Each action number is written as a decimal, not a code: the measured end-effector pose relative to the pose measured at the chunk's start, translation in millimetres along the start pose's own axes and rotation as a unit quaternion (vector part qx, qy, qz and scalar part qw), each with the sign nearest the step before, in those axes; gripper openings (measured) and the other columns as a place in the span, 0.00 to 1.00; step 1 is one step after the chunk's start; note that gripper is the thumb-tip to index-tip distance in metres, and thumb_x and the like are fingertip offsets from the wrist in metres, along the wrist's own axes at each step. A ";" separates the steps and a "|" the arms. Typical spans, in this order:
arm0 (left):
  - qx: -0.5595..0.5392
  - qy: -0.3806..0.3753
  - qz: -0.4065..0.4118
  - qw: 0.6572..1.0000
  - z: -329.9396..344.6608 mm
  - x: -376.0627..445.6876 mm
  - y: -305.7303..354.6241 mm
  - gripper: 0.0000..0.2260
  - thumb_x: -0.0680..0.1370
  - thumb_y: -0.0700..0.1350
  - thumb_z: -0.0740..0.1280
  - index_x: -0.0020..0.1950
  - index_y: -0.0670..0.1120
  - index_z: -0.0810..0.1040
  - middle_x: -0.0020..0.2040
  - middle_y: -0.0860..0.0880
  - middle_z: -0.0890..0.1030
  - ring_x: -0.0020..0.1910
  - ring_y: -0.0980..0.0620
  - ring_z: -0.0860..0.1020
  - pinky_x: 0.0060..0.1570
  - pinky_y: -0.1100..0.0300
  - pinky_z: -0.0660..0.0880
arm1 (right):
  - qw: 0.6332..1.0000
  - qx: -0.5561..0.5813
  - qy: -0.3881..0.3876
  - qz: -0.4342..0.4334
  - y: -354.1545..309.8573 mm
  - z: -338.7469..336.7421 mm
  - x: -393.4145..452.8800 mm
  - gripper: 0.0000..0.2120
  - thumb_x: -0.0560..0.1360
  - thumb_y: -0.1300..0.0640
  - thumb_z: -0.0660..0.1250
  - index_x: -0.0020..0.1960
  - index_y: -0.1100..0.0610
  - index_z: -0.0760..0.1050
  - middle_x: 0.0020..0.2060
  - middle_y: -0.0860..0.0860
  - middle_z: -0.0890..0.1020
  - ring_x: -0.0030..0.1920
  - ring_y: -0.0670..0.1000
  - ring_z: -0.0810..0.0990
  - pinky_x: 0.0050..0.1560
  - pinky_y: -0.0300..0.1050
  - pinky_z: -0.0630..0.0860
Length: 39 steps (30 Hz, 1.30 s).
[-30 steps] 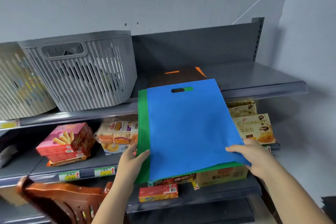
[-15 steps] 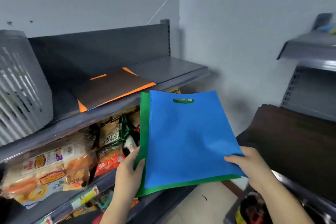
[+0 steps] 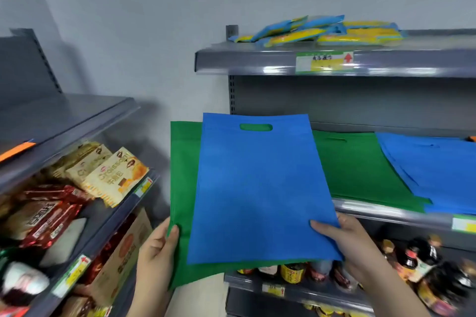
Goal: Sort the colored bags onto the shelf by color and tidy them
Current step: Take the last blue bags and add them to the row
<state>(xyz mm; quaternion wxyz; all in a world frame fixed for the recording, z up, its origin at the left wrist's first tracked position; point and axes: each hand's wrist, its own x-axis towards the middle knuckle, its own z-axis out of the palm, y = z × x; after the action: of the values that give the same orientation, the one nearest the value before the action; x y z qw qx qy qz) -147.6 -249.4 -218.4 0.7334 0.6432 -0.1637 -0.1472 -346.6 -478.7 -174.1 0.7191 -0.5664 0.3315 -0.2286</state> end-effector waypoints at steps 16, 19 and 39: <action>-0.057 -0.121 -0.006 0.991 200.6 -20.8 17.1 0.14 0.81 0.37 0.56 0.58 0.50 0.79 0.50 0.46 0.84 0.46 0.47 0.83 0.37 0.56 0.81 | 0.988 0.062 0.113 -0.087 -42.0 -192.2 -30.6 0.15 0.65 0.60 0.75 0.51 0.61 0.79 0.43 0.55 0.85 0.37 0.51 0.85 0.30 0.40 0.78; -0.046 -0.123 0.001 0.991 232.3 -19.1 15.5 0.15 0.81 0.37 0.56 0.56 0.51 0.79 0.50 0.49 0.84 0.47 0.51 0.83 0.38 0.61 0.80 | 0.982 0.087 0.133 -0.103 -48.3 -235.7 -28.2 0.11 0.70 0.65 0.69 0.52 0.59 0.77 0.41 0.51 0.86 0.38 0.48 0.84 0.31 0.38 0.78; 0.451 -0.055 0.113 0.884 346.8 99.4 14.1 0.21 0.75 0.35 0.67 0.68 0.40 0.72 0.64 0.38 0.75 0.63 0.37 0.72 0.59 0.48 0.70 | 0.972 0.104 0.167 -0.132 -76.6 -344.5 51.9 0.21 0.64 0.55 0.77 0.55 0.55 0.78 0.53 0.54 0.83 0.52 0.56 0.82 0.44 0.48 0.79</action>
<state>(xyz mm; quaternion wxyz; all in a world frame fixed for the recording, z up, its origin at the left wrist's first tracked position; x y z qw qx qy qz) -206.7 -600.5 -158.1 0.3655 0.8727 -0.3238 -0.0084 -561.4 -763.0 -159.2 0.6722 -0.4807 0.3438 -0.4459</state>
